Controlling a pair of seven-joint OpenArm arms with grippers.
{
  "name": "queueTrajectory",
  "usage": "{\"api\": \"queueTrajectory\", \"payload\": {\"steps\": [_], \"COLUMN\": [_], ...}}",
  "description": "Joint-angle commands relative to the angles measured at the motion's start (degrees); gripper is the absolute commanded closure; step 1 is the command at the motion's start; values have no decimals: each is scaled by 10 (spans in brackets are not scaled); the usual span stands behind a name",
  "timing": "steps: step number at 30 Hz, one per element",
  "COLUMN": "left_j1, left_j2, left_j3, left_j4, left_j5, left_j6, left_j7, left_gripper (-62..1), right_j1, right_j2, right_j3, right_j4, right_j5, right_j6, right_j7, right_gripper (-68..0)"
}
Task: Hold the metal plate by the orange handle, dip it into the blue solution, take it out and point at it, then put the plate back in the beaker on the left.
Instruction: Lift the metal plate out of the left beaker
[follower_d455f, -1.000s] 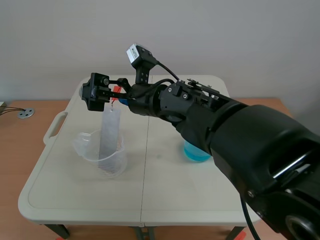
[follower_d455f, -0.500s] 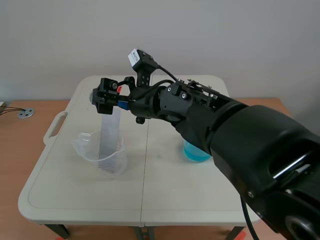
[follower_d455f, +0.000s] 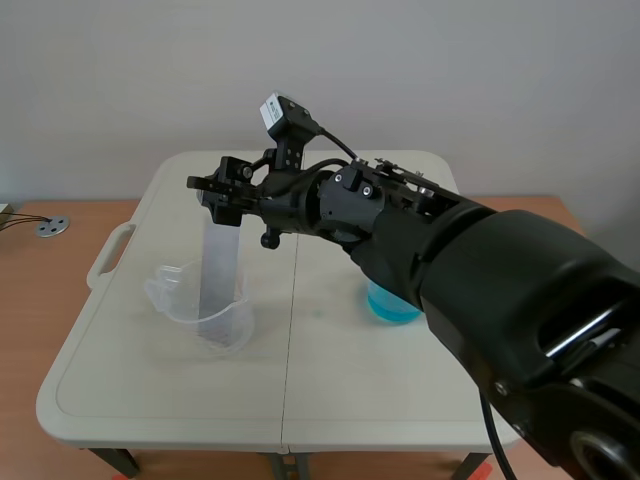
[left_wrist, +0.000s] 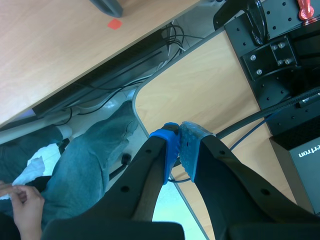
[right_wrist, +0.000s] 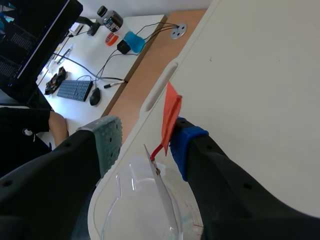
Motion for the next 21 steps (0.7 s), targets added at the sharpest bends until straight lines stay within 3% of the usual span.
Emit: {"api": "queueTrajectory", "payload": {"steps": [1,4,9,17,21], "left_j1": [2,2,2,2,2], "left_j2": [1,1,1,1,1], "left_j3": [-5,-5,-5,-5,-5], "left_j4": [5,5,5,5,5], "left_j5": [-4,-4,-4,-4,-4], "left_j6": [-2,-2,-2,-2,-2], "left_j7": [-5,-5,-6,-9,-10], "left_gripper": [-19,-19,-19,-19,-19], "right_j1": [20,21,21,21,21], "right_j2": [0,2,8,9,9], "right_j3": [0,1,1,1,1], "right_j4": [10,10,10,10,10], "right_j5": [7,7,3,-1,-2], "right_j6": [4,4,4,5,28], "right_j7": [19,24,24,25,35], "right_gripper": [-182,-148,-17,-13,-13]}}
